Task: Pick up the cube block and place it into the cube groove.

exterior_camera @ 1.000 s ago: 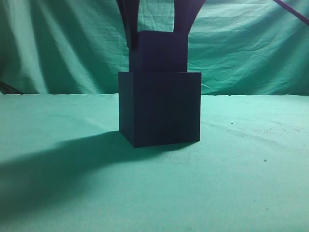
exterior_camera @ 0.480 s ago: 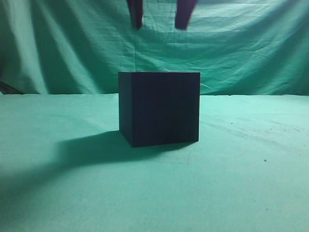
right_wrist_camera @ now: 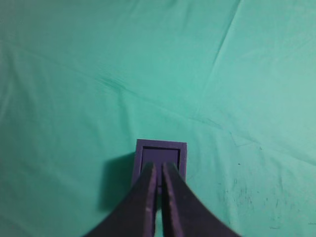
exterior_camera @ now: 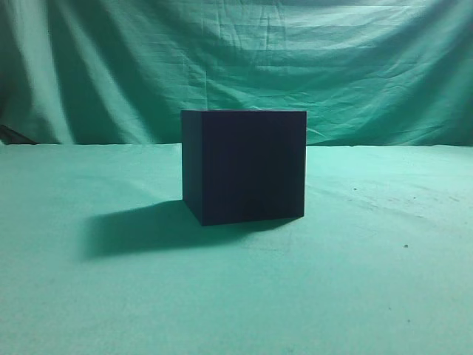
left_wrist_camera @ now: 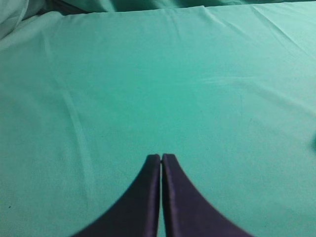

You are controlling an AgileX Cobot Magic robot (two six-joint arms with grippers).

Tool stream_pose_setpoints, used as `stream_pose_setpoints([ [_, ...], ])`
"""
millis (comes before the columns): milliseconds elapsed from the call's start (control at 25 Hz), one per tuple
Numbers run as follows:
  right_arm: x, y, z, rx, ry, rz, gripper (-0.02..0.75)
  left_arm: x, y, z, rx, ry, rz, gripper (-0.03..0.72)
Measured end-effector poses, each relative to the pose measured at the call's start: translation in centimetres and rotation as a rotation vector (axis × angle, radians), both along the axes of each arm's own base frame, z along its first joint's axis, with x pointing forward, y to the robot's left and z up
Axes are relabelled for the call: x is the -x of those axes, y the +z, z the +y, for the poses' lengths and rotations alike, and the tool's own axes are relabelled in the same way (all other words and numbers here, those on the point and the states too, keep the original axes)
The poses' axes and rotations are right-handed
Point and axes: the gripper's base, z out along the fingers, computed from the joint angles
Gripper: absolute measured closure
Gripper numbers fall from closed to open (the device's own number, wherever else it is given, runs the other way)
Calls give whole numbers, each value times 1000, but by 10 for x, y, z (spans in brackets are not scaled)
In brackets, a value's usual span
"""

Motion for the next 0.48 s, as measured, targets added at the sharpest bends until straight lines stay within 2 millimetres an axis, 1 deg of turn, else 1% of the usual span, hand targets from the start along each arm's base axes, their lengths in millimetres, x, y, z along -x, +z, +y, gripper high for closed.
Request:
stream_pose_setpoints([
  [80, 21, 14, -21, -38, 16, -35, 738, 0, 0, 0, 0, 0, 0, 688],
  [200, 47, 12, -48, -36, 30, -47, 738, 0, 0, 0, 0, 0, 0, 688],
  [320, 70, -5, -73, -11, 33, -29, 738, 0, 0, 0, 0, 0, 0, 688],
  [480, 101, -25, -106, -35, 38, -56, 738, 0, 0, 0, 0, 0, 0, 688],
])
